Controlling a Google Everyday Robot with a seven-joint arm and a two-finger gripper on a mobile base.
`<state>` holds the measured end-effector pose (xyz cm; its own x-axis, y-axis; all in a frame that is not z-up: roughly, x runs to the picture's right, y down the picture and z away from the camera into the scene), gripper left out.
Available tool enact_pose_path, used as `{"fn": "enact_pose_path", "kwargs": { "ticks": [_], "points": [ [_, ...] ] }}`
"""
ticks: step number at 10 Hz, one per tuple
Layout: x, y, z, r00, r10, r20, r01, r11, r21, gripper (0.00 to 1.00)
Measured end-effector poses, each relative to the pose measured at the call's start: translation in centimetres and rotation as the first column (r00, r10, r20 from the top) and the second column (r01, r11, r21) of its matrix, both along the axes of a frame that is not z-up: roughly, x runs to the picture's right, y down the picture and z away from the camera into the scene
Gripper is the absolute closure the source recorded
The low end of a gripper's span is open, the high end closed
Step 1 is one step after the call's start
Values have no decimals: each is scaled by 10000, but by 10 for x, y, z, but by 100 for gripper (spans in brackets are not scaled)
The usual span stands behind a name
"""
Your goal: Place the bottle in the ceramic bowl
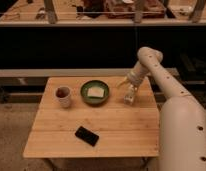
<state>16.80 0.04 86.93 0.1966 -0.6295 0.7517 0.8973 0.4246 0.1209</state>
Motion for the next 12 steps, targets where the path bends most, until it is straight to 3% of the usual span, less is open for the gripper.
{"fn": "enact_pose_path", "kwargs": {
  "ticks": [2,3,5,7,8,9,10,12],
  "points": [
    [25,-1,-2,9931,-950,694,906,9938,651,35],
    [26,-4,-5,9920,-1064,677,1010,9918,778,35],
    [22,-15,-22,9978,-637,-162,648,9949,770,35],
    [26,-24,-41,9905,22,-1377,99,9961,872,35],
    [23,-28,-53,9766,337,-2123,-125,9949,1004,35],
    [19,-39,-75,9475,708,-3119,-321,9913,1276,35],
    [16,-46,-90,9242,908,-3711,-391,9887,1447,35],
    [12,-57,-108,8991,916,-4280,-180,9848,1729,35]
  ]
}}
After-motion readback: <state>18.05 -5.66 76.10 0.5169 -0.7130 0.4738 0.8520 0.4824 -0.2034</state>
